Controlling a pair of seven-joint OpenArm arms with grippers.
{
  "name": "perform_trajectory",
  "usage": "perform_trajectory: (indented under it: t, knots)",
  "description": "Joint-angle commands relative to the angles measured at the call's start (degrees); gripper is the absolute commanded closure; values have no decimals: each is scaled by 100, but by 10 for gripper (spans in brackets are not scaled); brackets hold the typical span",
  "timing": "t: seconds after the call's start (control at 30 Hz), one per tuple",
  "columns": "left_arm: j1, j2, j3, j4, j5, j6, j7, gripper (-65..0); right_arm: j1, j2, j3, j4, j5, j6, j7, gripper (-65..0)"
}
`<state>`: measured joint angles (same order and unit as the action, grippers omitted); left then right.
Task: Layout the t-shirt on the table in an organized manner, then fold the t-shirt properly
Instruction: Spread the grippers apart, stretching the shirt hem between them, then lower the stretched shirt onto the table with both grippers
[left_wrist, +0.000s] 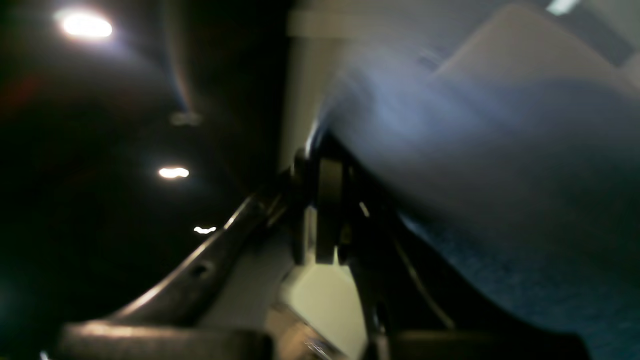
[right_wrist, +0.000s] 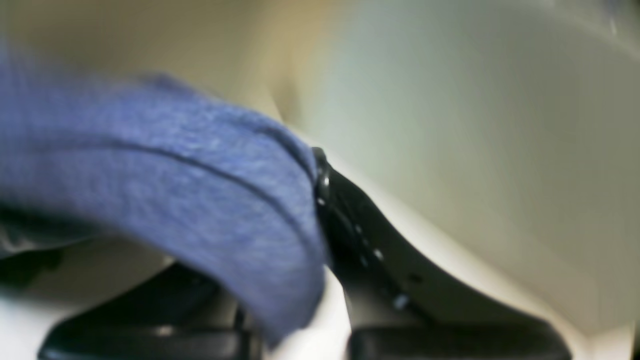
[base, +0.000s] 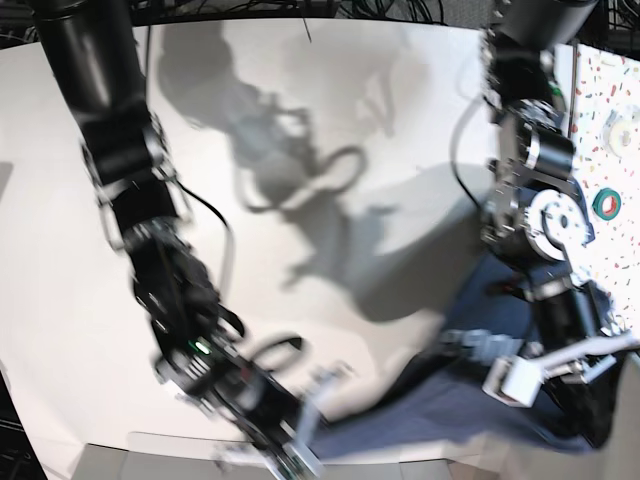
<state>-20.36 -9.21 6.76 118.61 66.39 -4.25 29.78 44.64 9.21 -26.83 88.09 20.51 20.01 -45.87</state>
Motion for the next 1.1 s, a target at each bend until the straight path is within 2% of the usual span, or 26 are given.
perform_trajectory:
  t: [0.0,0.1,0.33,0.47,0.63,0.73,0.9,1.07]
  knots:
    - [27,82,-30,126,179,262,-20,0,156,-11,76,443,195,228,363,0]
    - [546,345,-39,117,179,271,-20,0,-460,499,243,672,195,324,72,0]
    - [1574,864,-13,109,170,271,-20,0,-1119,1729,296,593,186,333,81,0]
    - [2023,996,313,109,187,271,-20,0,-1357,2081,270,602,186,333,81,0]
    - [2559,996,735,109,187,280,51,0,-1568,2266,296,610,107,333,81,0]
    - [2682,1022,822,109,187,280,59,0,-1673,2266,296,610,-86,333,81,0]
    - [2849,1312,814,109,179,280,51,0,-1796,2222,296,619,-377,342,81,0]
    - [2937,1400,831,109,170,280,-11,0,-1796,2195,261,619,-447,342,81,0]
